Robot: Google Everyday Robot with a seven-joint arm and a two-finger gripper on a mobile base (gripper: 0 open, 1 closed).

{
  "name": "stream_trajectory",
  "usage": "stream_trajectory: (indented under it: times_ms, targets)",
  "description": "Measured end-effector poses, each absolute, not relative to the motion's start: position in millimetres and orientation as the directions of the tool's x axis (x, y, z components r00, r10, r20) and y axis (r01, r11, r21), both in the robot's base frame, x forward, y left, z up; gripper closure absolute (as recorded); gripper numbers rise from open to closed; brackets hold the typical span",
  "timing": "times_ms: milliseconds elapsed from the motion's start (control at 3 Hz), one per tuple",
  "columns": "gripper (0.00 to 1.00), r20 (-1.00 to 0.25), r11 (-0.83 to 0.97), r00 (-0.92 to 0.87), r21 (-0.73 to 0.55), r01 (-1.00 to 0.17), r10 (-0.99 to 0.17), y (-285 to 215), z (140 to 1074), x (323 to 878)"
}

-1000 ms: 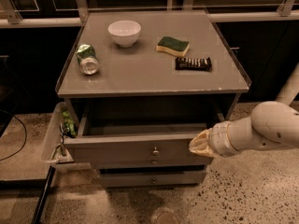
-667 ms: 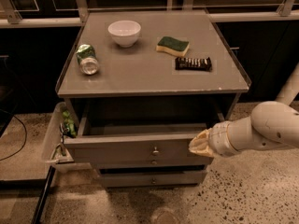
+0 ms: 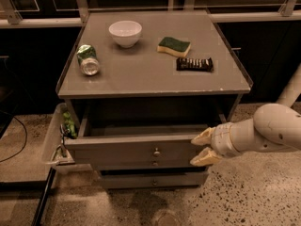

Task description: Close top drawer

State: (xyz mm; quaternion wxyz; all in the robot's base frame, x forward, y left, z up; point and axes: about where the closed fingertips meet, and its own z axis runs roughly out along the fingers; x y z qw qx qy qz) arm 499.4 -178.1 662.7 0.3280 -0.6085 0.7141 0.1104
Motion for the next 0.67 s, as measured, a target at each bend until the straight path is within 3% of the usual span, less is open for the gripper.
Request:
stream_trajectory:
  times_ms: [333, 667]
  targets:
    - [0.14, -0.597, 0.241, -0.04, -0.26, -0.935, -0.801, -180, 664, 506]
    - [0.37, -0.578, 0.245, -0.033, -0.293, -0.924, -0.815, -186, 666, 531]
